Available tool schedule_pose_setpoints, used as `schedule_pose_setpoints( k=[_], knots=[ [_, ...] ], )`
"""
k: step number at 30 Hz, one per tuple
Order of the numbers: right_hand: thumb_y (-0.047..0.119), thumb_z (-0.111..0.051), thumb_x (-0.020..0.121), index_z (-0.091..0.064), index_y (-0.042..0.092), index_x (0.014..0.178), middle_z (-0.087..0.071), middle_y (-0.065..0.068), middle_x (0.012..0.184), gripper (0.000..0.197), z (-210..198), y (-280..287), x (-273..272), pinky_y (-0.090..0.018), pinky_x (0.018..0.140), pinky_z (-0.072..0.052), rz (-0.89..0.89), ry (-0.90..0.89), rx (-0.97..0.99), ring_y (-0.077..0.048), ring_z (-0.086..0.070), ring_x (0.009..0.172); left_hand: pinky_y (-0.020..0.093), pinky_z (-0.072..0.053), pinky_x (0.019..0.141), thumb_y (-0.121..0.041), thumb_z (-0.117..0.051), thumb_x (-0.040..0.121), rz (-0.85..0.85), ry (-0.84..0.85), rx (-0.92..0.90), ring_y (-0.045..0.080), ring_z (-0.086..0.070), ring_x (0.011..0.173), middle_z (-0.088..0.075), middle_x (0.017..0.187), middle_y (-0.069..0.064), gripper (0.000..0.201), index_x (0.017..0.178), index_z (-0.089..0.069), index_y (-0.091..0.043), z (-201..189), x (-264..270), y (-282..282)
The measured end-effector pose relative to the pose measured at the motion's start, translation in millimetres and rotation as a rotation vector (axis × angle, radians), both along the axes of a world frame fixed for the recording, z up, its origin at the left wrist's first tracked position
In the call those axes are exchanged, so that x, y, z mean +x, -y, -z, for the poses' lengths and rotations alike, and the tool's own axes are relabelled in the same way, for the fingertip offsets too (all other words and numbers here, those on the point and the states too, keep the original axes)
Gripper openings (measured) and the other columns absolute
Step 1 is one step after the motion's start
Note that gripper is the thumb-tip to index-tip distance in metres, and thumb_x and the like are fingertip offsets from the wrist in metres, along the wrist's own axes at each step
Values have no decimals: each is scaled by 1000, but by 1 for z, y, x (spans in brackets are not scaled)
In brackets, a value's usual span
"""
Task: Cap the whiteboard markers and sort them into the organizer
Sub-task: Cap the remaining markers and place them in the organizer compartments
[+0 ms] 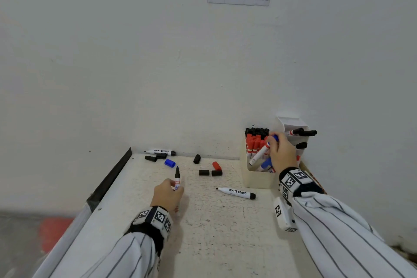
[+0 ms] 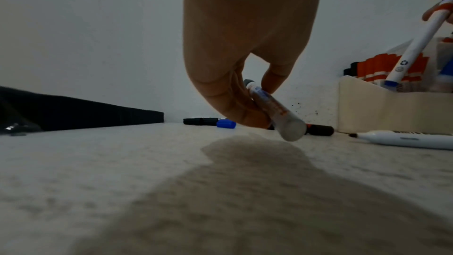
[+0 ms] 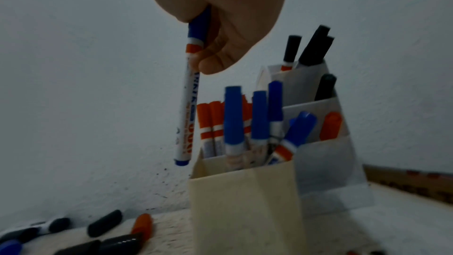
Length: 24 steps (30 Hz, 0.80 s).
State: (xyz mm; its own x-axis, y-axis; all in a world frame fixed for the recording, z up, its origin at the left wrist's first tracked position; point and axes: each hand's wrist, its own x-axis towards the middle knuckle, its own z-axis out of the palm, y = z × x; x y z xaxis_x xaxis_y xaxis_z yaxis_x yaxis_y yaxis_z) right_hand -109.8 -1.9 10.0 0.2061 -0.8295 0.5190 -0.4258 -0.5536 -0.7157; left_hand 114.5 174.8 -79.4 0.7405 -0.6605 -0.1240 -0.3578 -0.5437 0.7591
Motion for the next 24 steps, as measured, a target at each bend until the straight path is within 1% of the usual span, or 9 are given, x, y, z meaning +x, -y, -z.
schedule_pose_setpoints(
  k=[2,5,7,10,14,16,19,22,24],
  knots=[
    [13,-44,96,-55,0,114,-61,-15,95,25,1,2,-9,-13,69,-33,15,-29,3,-17,-53,83,27,-44,81,-24,-53,91,8,-5,-13,19,-56,92,-61,116,14,31,117,-54,-7,3,-6,4],
    [14,-44,96,-56,2,116,-60,-15,106,27,9,8,-19,-19,81,-34,16,-89,29,-22,-55,95,26,-43,79,-23,-53,92,17,-12,-44,18,-54,91,-61,116,13,31,119,-54,-6,5,-12,8],
    [13,-48,94,-58,2,116,-55,-15,111,27,14,10,-22,-18,86,-32,27,-150,-3,-25,-52,101,26,-43,79,-23,-53,92,29,-10,-55,17,-53,89,-62,113,13,30,118,-54,-7,6,-15,9],
    [13,-58,88,-58,6,111,-54,-5,100,24,19,12,-23,-23,83,-37,28,-174,-14,-18,-51,93,26,-44,80,-23,-53,92,43,-6,-57,16,-54,89,-63,109,11,30,118,-55,-9,8,-15,9],
    [20,-63,85,-63,13,87,-61,-1,85,8,28,15,-20,-28,71,-39,84,-288,-61,-17,-51,83,27,-43,82,-23,-54,91,57,-8,-38,17,-53,91,-62,110,11,31,119,-54,-9,10,-14,8],
    [24,-58,88,-65,15,87,-65,-3,84,12,33,15,-17,-34,74,-46,116,-338,-76,-21,-55,86,25,-42,80,-24,-54,91,66,-15,-31,15,-52,88,-62,111,11,33,120,-53,-9,10,-14,9],
    [25,-56,88,-64,13,90,-65,-2,88,14,38,13,-11,-39,78,-48,97,-320,-78,-22,-55,89,25,-43,81,-24,-54,91,68,-28,-28,14,-53,88,-62,112,11,33,121,-52,-9,10,-14,10],
    [12,-59,85,-59,10,104,-57,-5,106,19,41,8,-8,-29,88,-41,26,-330,-35,-22,-50,102,27,-44,82,-25,-54,91,71,-23,-29,14,-54,88,-63,110,9,34,122,-52,-10,10,-14,10],
    [1,-56,83,-58,7,109,-53,-8,114,27,43,4,-6,-24,89,-36,28,-312,-60,-24,-47,108,25,-43,76,-25,-54,91,73,-15,-43,14,-54,86,-63,103,7,33,121,-53,-10,9,-15,10]
  ],
)
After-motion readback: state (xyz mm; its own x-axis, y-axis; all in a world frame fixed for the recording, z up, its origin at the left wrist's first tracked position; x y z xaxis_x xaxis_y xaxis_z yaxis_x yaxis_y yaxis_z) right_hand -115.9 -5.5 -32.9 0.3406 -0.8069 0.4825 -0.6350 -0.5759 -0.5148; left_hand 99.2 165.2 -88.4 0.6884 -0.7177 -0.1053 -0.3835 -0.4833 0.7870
